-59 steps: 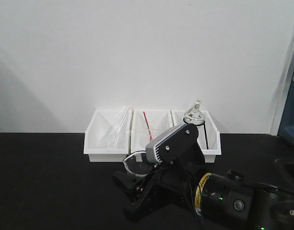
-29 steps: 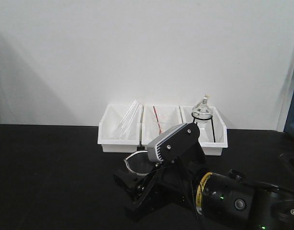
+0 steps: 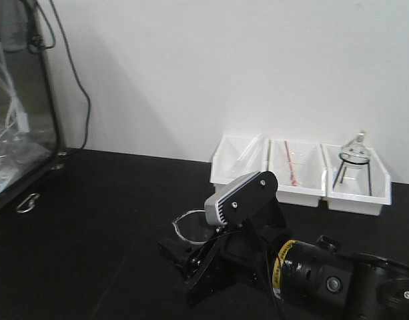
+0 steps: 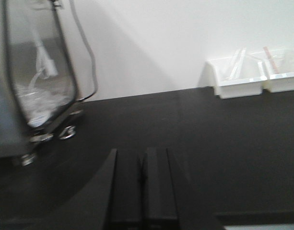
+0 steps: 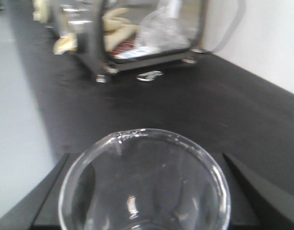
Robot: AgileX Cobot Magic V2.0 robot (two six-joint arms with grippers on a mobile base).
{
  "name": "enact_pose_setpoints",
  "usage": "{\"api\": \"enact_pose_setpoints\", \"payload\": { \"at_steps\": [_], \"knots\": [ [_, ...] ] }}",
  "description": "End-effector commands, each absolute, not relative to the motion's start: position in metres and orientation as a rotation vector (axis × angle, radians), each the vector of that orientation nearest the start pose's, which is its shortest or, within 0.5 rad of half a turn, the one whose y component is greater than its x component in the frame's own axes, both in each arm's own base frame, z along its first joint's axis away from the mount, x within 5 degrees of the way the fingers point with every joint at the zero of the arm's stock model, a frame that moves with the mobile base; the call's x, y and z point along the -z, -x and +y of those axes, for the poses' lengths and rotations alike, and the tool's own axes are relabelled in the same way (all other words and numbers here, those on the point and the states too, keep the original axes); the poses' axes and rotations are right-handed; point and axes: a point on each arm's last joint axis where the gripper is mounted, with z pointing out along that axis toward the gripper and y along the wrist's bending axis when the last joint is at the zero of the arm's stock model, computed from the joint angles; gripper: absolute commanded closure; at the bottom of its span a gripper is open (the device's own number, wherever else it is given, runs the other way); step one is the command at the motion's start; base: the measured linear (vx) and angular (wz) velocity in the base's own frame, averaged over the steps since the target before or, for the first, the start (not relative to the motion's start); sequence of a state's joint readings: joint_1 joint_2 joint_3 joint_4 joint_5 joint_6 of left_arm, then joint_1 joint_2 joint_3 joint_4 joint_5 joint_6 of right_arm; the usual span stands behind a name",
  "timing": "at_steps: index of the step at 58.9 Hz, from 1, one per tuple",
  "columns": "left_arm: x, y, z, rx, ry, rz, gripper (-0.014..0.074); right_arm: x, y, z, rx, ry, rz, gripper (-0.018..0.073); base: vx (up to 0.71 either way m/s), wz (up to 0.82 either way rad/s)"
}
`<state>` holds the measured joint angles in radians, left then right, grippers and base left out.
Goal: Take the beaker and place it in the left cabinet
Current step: 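Drive away from the bench holding the beaker in the right gripper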
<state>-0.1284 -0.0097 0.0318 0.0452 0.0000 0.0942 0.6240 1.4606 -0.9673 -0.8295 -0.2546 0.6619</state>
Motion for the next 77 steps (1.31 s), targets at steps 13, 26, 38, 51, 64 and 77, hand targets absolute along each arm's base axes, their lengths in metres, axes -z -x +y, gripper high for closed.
{"api": "enact_pose_setpoints", "payload": {
  "at_steps": [13,26,38,51,64,77],
  "knots": [
    [-0.2054,-0.0549,-0.0074,-0.002,-0.189,1.416,0.0595,-0.3355,-0.2552,0.2069,-0.553,0.783,1.531,0.0380,-0.14,0.64],
    [-0.2054,-0.0549,-0.0074,-0.002,-0.189,1.416,0.0595,-0.3355,-0.2552,0.2069,-0.553,0.783,1.531,0.0380,-0.11,0.78],
    [-0.2054,-0.0549,-0.0074,-0.002,-0.189,1.416,0.0595,-0.3355,-0.2553,0.2069,-0.553,0.783,1.531,0.0380,-0.07,0.86],
    [-0.2054,-0.0549,-0.0074,-0.002,-0.189,1.416,0.0595,-0.3355,-0.2553,0.2069,-0.553,0.783,1.531,0.0380,-0.02,0.84],
    [-0.2054,-0.0549,-0.0074,-0.002,-0.189,1.416,0.0595,-0.3355,-0.2553,0.2069,-0.553,0.783,1.531,0.0380,0.05,0.78],
    [-0.2054,-0.0549,-0.0074,-0.002,-0.189,1.416,0.0595,-0.3355,-0.2553,0.2069,-0.553,0.783,1.531,0.0380,0.12,0.68]
  ]
}}
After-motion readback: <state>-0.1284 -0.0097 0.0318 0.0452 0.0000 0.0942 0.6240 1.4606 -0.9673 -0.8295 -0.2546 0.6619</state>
